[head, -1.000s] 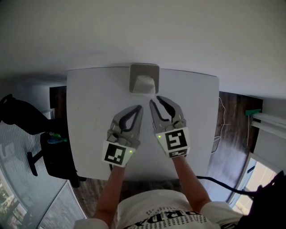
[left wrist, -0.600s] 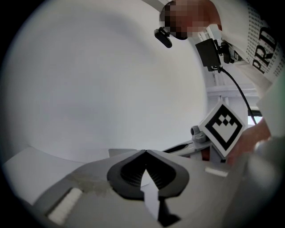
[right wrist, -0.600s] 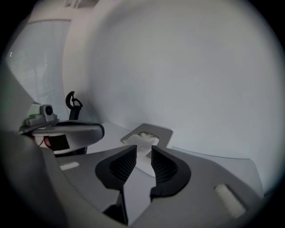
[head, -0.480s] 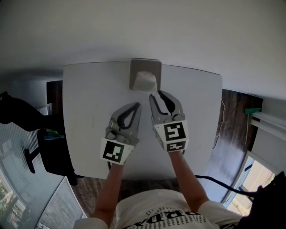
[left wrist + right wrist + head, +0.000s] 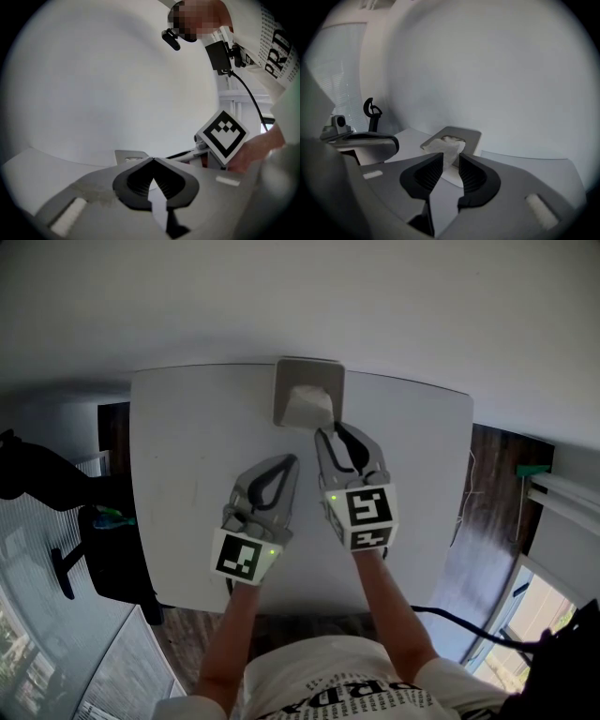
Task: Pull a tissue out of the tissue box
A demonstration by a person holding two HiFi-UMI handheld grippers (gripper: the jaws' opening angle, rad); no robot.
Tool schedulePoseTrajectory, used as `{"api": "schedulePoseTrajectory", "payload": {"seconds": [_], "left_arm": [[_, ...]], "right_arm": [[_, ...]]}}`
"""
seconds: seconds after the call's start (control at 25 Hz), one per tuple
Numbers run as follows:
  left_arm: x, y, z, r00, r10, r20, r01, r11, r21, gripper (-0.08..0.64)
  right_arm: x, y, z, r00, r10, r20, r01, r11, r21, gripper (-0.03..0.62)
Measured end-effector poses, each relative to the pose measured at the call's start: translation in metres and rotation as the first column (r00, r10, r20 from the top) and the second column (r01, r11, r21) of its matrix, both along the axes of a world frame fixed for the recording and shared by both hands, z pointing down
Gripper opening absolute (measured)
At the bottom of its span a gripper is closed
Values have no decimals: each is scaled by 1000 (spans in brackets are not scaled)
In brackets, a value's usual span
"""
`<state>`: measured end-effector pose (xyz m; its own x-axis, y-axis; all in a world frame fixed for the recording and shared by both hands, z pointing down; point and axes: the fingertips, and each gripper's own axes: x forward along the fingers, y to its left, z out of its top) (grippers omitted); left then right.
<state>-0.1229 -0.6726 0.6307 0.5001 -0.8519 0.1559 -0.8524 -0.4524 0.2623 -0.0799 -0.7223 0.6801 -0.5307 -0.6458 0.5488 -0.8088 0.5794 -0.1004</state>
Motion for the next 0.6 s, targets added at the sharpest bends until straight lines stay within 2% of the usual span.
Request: {"api": "schedulePoseTrajectory", "payload": {"seconds": [0.28,0.32,0.36,0.6], "left_arm": [[4,1,0,1000,8,-6,-8,1000,-2,-8],[4,1,0,1000,8,-6,-8,1000,-2,-8],[4,2,0,1000,8,-6,-8,1000,-3,-8],[4,2,-1,1000,9,0,-9,1000,-5,-8]], "right_arm": [[3,0,2,999,2,-32,-2,1000,7,83],[2,-1,0,1000,-5,-23,5,1000,10,66],[0,-2,-2,1000,-15,-14,15,1000,13,8],[1,-1,3,999,-44,-25,44,999,-10,8]]}}
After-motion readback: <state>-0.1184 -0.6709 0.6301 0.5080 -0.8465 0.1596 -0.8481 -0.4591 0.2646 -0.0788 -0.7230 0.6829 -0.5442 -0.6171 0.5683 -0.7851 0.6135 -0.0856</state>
